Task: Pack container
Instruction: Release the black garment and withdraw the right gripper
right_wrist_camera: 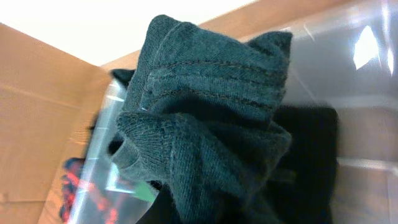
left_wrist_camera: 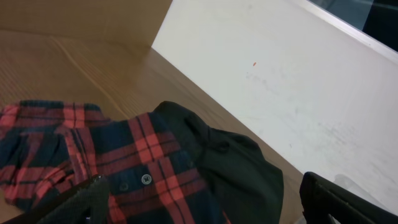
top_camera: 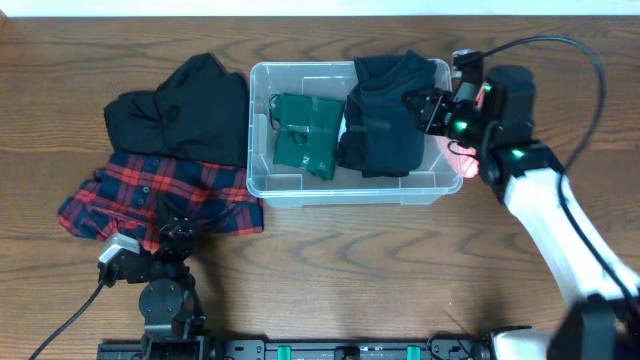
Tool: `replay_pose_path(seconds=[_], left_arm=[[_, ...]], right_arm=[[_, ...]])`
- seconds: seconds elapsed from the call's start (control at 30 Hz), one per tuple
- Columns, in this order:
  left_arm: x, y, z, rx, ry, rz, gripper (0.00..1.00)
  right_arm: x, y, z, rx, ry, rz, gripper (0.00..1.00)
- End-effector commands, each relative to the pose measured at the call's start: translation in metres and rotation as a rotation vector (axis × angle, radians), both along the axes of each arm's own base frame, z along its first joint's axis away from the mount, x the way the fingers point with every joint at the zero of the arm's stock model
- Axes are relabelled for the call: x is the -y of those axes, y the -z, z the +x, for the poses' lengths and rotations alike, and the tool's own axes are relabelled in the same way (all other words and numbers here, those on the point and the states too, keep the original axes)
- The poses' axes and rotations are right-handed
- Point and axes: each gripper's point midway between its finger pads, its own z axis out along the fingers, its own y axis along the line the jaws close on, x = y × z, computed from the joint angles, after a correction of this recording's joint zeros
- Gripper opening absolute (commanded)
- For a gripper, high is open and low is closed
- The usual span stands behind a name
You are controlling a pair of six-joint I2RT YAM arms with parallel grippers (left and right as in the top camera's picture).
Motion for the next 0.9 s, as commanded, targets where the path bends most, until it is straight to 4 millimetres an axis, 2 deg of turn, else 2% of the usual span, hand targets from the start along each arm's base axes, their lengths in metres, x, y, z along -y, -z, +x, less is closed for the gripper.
replay_pose_path(seconds=[0.0,0.07,0.13,0.2,0.23,0.27,0.43,0.63,0.7,0.8,0.87], left_arm=[[-0.001,0.017,-0.001,-0.053,-0.005,-0.001,0.98],[-0.001,0.017,0.0,-0.053,-0.005,-0.001,0.98],[-0.001,0.017,0.0,-0.053,-0.005,-0.001,0.98],[-0.001,0.017,0.0,-0.053,-0.005,-0.001,0.98],[-0.001,0.017,0.0,-0.053,-0.005,-0.001,0.98],[-0.001,0.017,0.0,-0.053,-0.005,-0.001,0.98],[-0.001,0.017,0.0,-0.053,-0.005,-0.001,0.98],[-0.001,0.017,0.0,-0.053,-0.005,-0.001,0.98],[-0.001,0.017,0.0,-0.053,-0.005,-0.001,0.98],[-0.001,0.017,0.0,-0.053,-0.005,-0.001,0.98],[-0.001,0.017,0.0,-0.053,-0.005,-0.001,0.98]], right_arm=[[0.006,0.033,0.007,-0.11,0.043,0.029,0.02],[0.006,0.047,0.006,-0.146,0.042,0.023,0.03],[0.009,0.054,0.007,-0.152,0.05,0.001,0.14],[0.02,0.059,0.011,-0.138,0.087,-0.059,0.32],[0.027,0.059,0.014,-0.114,0.104,-0.102,0.47],[0.034,0.058,0.017,-0.094,0.116,-0.138,0.51],[0.061,0.031,0.024,-0.047,0.112,-0.181,0.52],[0.097,-0.031,0.021,0.024,0.136,-0.152,0.52],[0.11,-0.042,0.018,0.038,0.145,-0.146,0.54],[0.144,-0.044,0.013,0.016,0.213,-0.163,0.55],[0.169,-0.035,0.009,-0.024,0.272,-0.173,0.57]])
